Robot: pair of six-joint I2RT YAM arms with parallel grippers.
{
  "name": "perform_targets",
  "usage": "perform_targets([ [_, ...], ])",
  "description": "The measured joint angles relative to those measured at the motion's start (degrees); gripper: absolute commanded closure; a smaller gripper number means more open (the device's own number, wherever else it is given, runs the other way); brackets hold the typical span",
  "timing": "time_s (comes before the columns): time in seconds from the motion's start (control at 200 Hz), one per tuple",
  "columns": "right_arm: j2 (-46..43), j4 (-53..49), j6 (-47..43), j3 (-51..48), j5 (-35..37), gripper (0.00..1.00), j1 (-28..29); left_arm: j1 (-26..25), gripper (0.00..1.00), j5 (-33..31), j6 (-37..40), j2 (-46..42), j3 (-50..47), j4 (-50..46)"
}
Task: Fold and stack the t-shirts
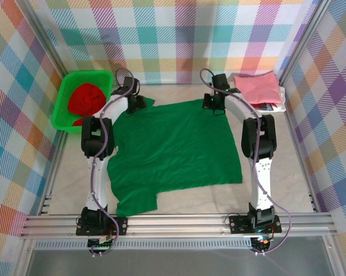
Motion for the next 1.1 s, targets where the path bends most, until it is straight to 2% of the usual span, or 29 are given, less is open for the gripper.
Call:
perform_targets([
  [0.275, 6.1, 1.0, 9.2, 0.9, -0.4, 1.0, -2.1, 0.0, 0.46, 4.8, -2.3, 9.2, 11.9, -1.3],
  [0.57, 11.2, 3.5, 18.0, 7.3, -0.1, 1.0, -3.7, -0.1, 0.49, 9.6, -3.8, 21.4, 31.0, 0.5],
  [0.645, 13.0, 3.8, 20.3, 9.9, -0.2, 1.0, -4.2, -0.1, 0.49, 10.9, -4.6, 23.5, 33.6, 2.8],
  [0.71, 15.0, 3.7, 21.8, 13.3, -0.4, 1.0, -4.5, -0.1, 0.4, 11.8, -5.5, 25.0, 35.6, 5.0],
  [0.815, 20.6, 2.4, 22.9, 22.7, -1.3, 1.0, -5.0, 0.1, 0.4, 12.5, -7.0, 26.7, 37.6, 8.5],
  [0.9, 25.4, 0.3, 23.4, 31.5, -2.0, 0.92, -5.4, 0.4, 0.37, 12.9, -7.8, 27.2, 38.0, 10.3],
  [0.965, 26.6, -1.3, 23.7, 34.4, -2.9, 0.88, -5.5, 0.7, 0.35, 13.6, -8.5, 27.2, 38.0, 10.6],
  [1.045, 25.7, -2.6, 23.8, 34.4, -4.2, 0.82, -5.5, 1.1, 0.35, 14.4, -8.4, 26.6, 38.0, 9.4],
  [1.1, 22.4, -2.2, 23.7, 29.8, -4.9, 0.77, -5.5, 1.4, 0.34, 14.6, -7.8, 24.8, 36.9, 7.5],
])
